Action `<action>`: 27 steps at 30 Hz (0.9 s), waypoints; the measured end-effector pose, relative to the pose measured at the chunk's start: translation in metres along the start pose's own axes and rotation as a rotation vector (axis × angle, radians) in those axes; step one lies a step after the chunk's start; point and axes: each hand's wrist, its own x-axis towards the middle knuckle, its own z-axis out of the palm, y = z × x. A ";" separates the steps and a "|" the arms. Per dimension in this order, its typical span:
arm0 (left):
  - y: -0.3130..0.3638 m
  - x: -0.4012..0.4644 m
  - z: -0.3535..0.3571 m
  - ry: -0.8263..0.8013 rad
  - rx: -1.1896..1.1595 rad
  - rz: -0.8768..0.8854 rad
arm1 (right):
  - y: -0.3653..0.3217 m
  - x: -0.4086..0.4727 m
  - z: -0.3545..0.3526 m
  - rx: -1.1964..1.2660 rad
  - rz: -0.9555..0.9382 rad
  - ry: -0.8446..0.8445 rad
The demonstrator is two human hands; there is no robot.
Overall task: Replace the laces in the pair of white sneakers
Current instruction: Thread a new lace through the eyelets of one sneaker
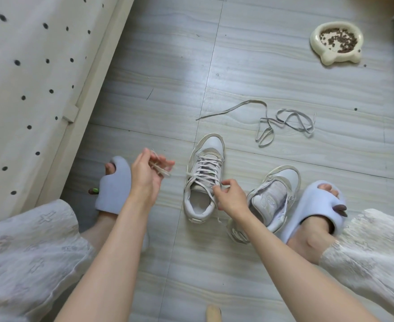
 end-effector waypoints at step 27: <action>-0.049 0.024 -0.010 0.133 1.298 0.266 | -0.064 0.014 0.004 -0.283 -0.202 -0.061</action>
